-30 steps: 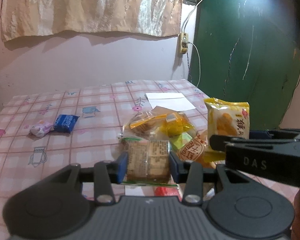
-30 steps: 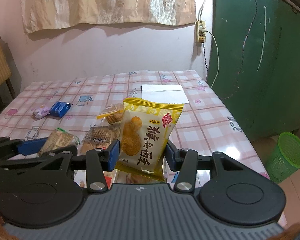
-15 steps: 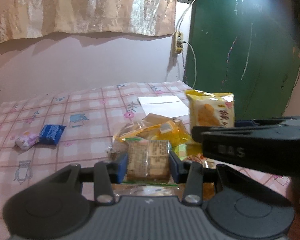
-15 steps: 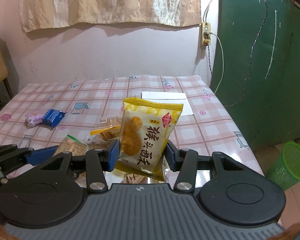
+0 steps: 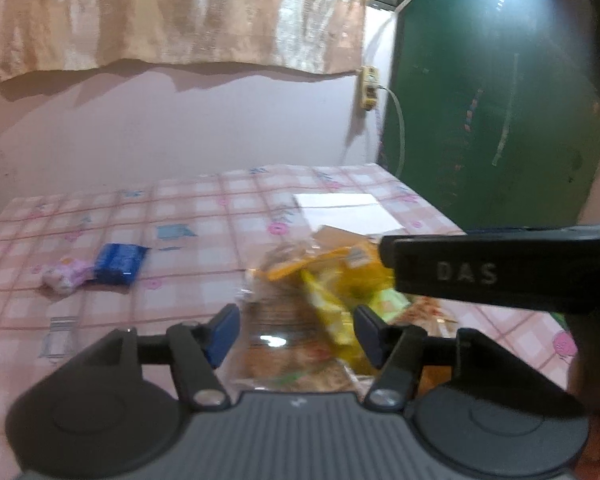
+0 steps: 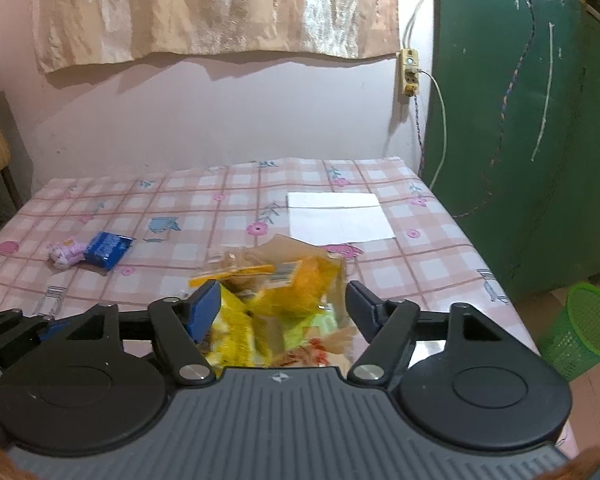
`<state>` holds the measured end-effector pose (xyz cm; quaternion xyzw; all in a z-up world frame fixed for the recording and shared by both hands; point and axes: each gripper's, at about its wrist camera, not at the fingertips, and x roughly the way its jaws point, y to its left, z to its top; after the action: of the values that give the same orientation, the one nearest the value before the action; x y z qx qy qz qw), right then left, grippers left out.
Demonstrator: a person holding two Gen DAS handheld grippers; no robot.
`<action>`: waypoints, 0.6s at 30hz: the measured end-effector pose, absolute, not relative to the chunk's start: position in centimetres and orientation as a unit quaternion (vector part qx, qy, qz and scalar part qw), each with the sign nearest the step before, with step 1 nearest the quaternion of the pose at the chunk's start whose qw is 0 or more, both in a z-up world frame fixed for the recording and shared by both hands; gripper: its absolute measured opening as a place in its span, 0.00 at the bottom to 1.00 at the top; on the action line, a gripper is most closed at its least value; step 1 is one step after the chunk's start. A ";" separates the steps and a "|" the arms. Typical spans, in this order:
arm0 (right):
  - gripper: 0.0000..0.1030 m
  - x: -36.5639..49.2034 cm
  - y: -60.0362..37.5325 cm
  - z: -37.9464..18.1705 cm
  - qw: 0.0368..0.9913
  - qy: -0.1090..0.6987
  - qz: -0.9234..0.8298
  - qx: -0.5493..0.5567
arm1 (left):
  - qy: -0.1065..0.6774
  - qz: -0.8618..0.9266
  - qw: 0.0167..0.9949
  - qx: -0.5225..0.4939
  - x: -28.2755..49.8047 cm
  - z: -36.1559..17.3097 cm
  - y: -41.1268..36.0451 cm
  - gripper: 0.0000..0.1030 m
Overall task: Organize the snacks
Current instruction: 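Open both tools to drop the biscuit bag and cracker bag into the box, then grasp the pink-white bun pack with the left tool while the right tool grasps the blue packet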
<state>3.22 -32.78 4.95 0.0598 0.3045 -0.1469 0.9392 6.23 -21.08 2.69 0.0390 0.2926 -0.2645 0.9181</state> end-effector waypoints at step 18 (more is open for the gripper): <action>0.98 11.1 -24.6 2.4 0.942 0.326 -0.048 0.066 | 0.302 -0.113 0.946 0.034 18.4 -0.6 -5.4 0.87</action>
<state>11.12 -24.61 2.35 0.0658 0.3258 -0.0484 0.9419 18.43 -5.37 -0.58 0.0336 0.3023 -0.1134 0.9459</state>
